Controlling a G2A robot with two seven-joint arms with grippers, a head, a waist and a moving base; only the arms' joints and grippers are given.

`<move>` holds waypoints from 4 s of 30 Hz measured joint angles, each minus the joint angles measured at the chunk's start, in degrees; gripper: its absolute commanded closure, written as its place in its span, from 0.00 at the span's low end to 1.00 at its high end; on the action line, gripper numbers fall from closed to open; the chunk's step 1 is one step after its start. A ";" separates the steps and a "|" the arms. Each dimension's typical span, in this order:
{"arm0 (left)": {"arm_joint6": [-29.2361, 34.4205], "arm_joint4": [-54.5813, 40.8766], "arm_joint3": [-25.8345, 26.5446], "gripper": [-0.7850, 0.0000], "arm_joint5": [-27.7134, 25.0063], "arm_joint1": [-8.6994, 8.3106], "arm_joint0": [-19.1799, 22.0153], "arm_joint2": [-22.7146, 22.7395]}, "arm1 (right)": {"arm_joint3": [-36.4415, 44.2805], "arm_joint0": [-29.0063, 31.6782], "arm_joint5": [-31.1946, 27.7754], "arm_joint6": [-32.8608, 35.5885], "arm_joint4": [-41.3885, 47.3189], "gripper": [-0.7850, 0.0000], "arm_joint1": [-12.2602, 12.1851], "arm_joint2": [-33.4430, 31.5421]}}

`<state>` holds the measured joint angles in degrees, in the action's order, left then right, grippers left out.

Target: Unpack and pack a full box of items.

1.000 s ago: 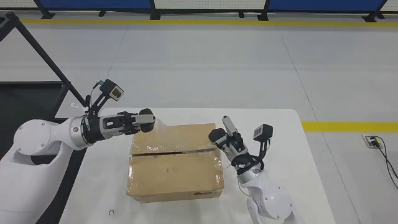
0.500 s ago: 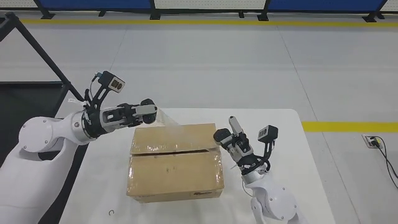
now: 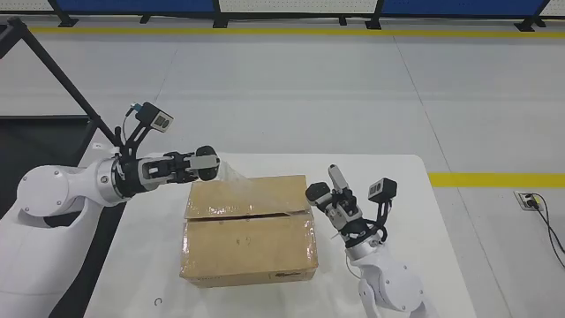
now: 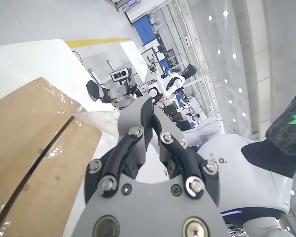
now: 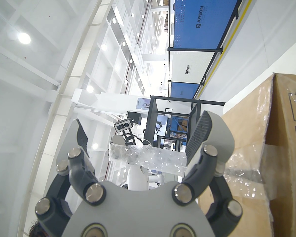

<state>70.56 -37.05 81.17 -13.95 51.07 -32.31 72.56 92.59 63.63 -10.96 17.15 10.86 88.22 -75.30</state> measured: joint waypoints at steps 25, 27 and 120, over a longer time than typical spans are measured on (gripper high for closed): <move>-1.58 3.82 0.39 1.00 2.61 -2.09 -6.30 7.54 | 0.32 -1.73 1.95 0.44 -1.15 0.00 -0.63 1.47; -1.89 3.99 0.54 1.00 2.73 -2.19 -6.74 7.88 | 0.42 -1.83 2.19 0.61 -1.34 0.00 -0.69 1.57; -5.25 7.88 4.26 1.00 4.56 -2.74 -9.87 9.68 | -1.44 -7.46 8.58 8.08 -6.89 0.00 -3.91 9.06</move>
<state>65.31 -29.17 85.43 -9.39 48.33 -42.18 82.23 91.15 56.17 -2.37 25.23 3.96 84.31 -66.24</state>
